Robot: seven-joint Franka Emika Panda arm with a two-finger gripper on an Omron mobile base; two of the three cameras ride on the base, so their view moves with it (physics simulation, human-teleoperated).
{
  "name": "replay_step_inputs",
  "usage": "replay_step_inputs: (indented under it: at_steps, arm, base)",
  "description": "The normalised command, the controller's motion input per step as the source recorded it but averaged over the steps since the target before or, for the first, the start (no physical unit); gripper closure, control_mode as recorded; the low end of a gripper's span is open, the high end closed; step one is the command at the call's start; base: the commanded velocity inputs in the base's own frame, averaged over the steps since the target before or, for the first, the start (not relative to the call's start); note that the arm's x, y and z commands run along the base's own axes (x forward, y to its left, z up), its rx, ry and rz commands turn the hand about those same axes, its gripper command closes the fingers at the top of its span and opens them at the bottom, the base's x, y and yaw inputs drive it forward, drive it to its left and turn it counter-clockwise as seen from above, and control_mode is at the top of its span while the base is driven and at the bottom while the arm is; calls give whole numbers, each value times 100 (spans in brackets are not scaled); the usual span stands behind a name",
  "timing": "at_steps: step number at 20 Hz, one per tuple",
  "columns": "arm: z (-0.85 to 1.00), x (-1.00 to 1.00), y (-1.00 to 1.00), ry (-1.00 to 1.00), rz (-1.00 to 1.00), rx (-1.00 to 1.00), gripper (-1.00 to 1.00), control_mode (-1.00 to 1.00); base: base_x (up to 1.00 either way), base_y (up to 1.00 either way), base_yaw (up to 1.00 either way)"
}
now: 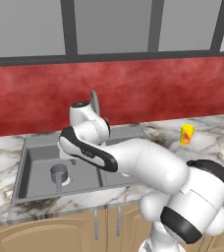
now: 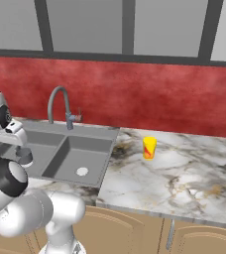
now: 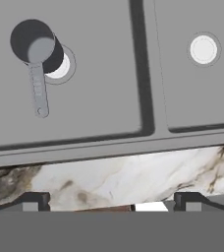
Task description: Move any existing items from the left basin to the right basin for drying. Then move the cup from the counter to the left basin of the sink for washing.
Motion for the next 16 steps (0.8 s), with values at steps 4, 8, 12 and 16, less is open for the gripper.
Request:
replay_step_inputs:
  at_steps: [4,8,12,16]
  arm:
    - [-21,34,25,6,-3,0,-100,-100]
    - [-21,20,30,2,-3,-3,-100,-100]
    - [-23,0,16,2,0,-3,-100,-100]
    - [-31,5,17,1,0,-3,-100,-100]
  base:
    - [0,0,0]
    - [0,0,0]
    - [0,0,0]
    - [0,0,0]
